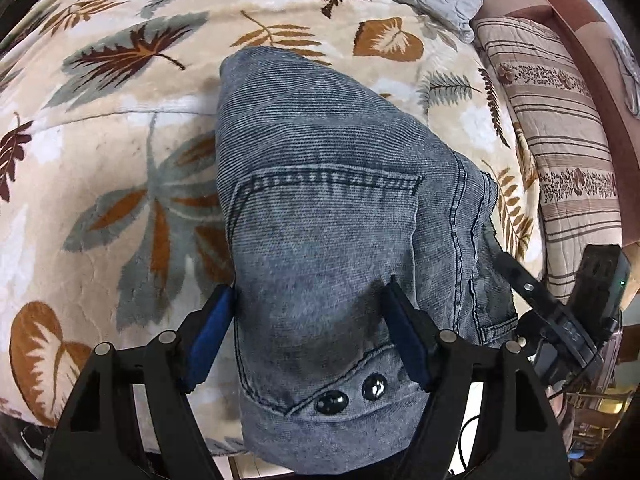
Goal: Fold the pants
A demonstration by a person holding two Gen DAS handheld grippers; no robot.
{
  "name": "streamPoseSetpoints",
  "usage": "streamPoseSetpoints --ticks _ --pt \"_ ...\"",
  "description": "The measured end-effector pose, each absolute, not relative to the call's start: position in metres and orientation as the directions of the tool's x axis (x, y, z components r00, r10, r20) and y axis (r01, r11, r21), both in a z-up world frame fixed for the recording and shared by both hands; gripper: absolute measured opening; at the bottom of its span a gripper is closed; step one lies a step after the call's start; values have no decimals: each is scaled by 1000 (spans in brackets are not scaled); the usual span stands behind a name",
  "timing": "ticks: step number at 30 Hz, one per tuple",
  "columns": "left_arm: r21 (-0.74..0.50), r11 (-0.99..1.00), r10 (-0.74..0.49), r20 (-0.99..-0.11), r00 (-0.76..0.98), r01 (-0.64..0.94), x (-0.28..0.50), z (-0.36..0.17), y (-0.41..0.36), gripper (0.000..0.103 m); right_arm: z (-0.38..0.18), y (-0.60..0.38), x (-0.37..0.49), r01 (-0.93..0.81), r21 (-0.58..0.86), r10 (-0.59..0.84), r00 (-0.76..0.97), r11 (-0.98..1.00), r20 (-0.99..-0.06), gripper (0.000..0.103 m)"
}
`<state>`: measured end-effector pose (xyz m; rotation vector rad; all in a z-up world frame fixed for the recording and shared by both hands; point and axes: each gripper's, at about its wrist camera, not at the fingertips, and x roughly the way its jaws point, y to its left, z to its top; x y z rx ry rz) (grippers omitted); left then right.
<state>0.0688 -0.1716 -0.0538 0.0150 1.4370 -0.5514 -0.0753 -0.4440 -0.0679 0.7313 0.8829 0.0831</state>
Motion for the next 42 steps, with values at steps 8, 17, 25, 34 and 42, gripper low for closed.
streamPoseSetpoints --ticks 8,17,25,34,42 --pt "-230 915 -299 -938 175 332 71 -25 -136 83 -54 -469 -87 279 599 289 677 751 -677 81" --pt "-395 894 -404 -915 0 214 89 -55 -127 83 -104 -463 -52 181 747 540 586 640 -604 84" --pt "-493 845 -470 -869 -151 207 83 -84 -153 85 -118 -460 -44 54 830 690 528 555 -495 81" --pt "-500 820 -487 -865 -118 279 75 -62 -166 48 -86 -424 -30 58 666 564 482 743 -671 53" --pt "-509 809 -517 -854 -59 293 84 -26 -148 34 -26 -403 -10 -45 655 581 510 754 -634 53"
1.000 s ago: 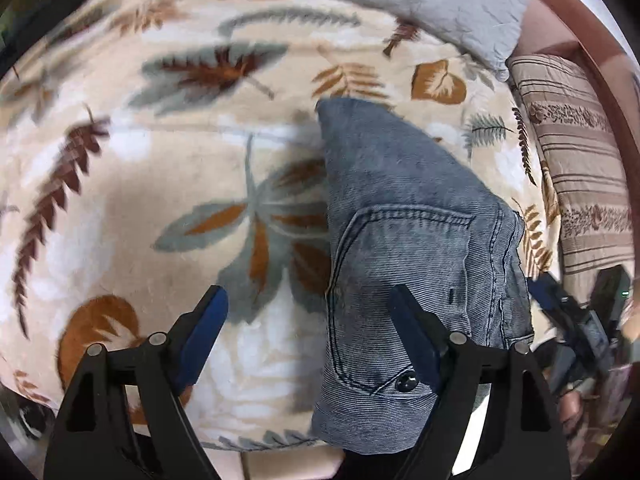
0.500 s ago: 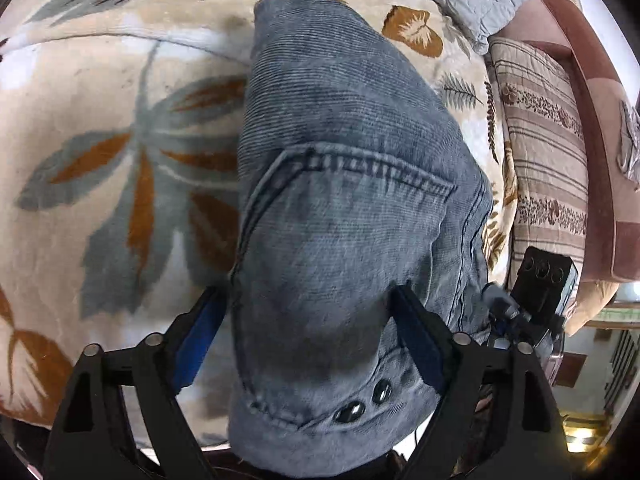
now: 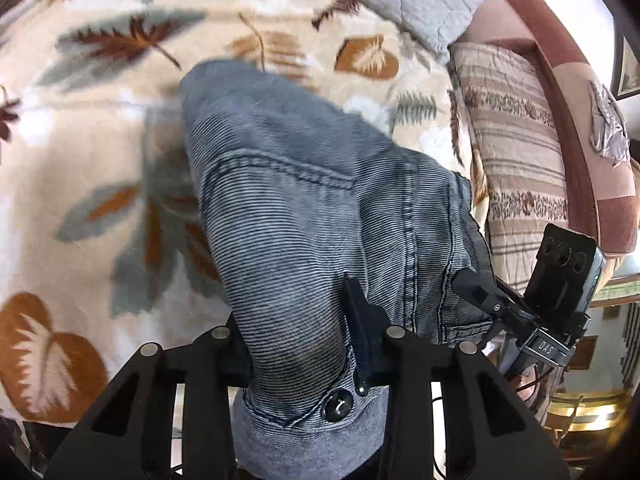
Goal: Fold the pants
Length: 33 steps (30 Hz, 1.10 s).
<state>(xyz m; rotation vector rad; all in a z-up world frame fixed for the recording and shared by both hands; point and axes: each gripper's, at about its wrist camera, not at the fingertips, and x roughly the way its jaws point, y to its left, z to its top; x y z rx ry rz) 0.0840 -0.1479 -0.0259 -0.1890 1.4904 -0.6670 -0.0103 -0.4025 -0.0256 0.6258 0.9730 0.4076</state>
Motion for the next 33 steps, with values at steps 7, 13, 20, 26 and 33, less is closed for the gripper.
streamPoseSetpoints --ticks 7,13,20,26,33 --pt "-455 837 -505 -856 108 305 127 18 -118 34 13 -374 45 -122 627 576 557 769 -599 53" --pt "-348 884 -417 -890 187 313 168 7 -111 34 -8 -356 112 -94 594 535 561 799 -631 53" --pt "-268 918 -325 -931 165 292 186 -48 -108 46 -59 -335 145 -48 455 415 503 889 -758 56" --pt "-171 944 -248 -932 264 282 181 -51 -99 78 -70 -335 136 -71 283 278 514 957 -811 81" --pt "-13 970 -122 -891 437 245 142 -17 -86 78 -23 -344 94 53 220 153 563 974 -812 101"
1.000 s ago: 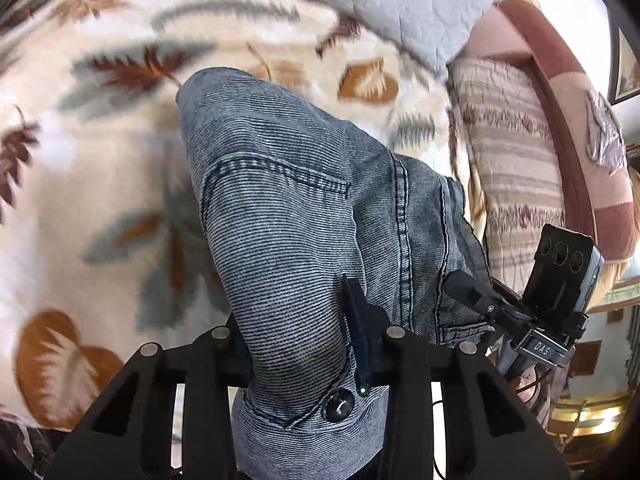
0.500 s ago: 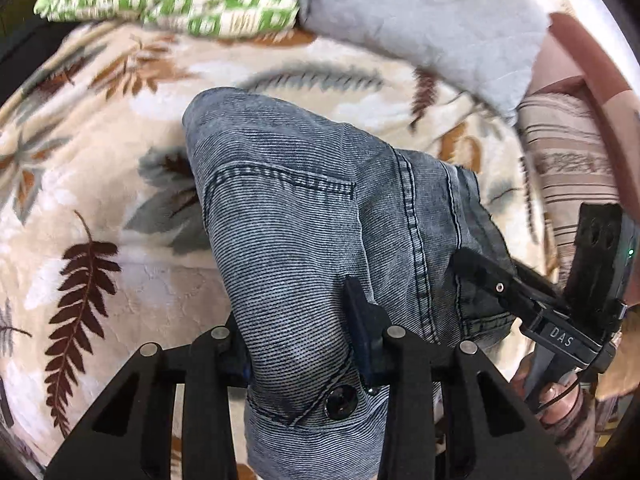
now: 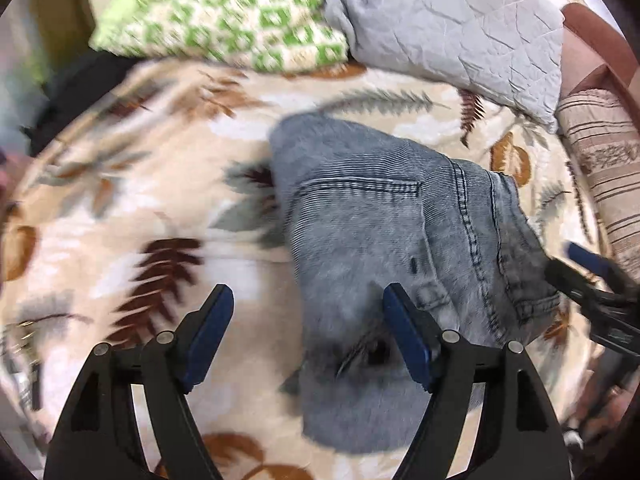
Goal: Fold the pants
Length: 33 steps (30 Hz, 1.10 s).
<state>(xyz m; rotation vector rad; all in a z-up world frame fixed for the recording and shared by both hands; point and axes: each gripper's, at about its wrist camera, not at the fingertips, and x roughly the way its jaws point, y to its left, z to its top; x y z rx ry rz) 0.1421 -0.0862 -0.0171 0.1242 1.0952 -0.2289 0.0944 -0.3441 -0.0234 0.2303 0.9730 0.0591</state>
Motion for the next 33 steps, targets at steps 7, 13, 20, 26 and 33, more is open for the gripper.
streamPoseSetpoints --ticks 7,13,20,26,33 --pt "21 980 -84 -853 516 195 69 -16 -79 80 -12 -318 27 150 87 5 475 985 -880 103" --pt "99 948 -53 -888 457 302 24 -29 -88 80 2 -301 -32 182 11 -90 537 983 -839 103" --pt "118 936 -50 -887 460 331 -9 -25 -89 81 14 -287 -62 163 -69 -152 574 984 -804 103" --pt "64 936 -117 -872 476 347 -19 -10 -88 81 16 -284 -77 169 -55 -143 576 984 -805 103" --pt "44 926 -143 -878 457 376 -22 -9 -94 81 16 -289 -81 193 -40 -145 569 980 -810 103"
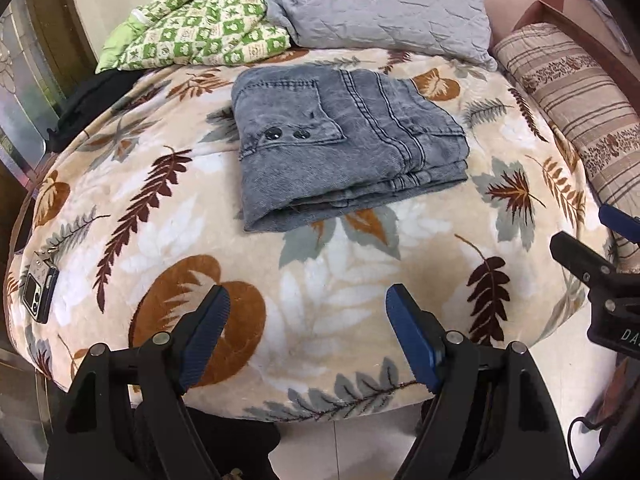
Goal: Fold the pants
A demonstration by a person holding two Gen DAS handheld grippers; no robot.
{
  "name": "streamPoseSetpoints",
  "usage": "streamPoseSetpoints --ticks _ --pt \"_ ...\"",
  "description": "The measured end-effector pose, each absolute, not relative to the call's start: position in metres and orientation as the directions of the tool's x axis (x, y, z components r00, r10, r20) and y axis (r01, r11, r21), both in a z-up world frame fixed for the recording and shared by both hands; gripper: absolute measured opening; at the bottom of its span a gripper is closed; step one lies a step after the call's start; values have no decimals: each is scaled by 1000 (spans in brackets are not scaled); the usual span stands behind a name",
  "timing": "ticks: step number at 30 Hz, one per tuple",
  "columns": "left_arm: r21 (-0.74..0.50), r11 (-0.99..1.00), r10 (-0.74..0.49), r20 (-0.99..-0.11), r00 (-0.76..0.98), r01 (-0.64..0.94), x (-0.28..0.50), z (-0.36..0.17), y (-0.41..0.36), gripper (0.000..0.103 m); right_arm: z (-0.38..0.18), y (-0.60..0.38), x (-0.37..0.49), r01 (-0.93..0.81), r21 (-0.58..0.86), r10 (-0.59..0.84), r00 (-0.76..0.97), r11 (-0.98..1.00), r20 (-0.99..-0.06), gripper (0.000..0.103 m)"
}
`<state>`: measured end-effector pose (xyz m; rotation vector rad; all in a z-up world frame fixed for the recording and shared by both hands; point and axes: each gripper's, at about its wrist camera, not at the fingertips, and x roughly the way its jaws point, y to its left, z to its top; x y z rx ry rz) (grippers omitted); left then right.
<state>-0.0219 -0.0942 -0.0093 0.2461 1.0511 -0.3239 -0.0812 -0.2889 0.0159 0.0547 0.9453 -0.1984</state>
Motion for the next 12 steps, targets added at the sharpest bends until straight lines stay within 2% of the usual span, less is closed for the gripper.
streamPoseSetpoints --ticks 7,12 --pt "-11 916 -221 -848 482 401 -24 13 -98 81 15 -292 -81 209 -43 -155 559 977 -815 103" --pt "5 910 -220 -842 493 415 -27 20 -102 81 18 -294 -83 209 -54 -165 561 976 -811 103"
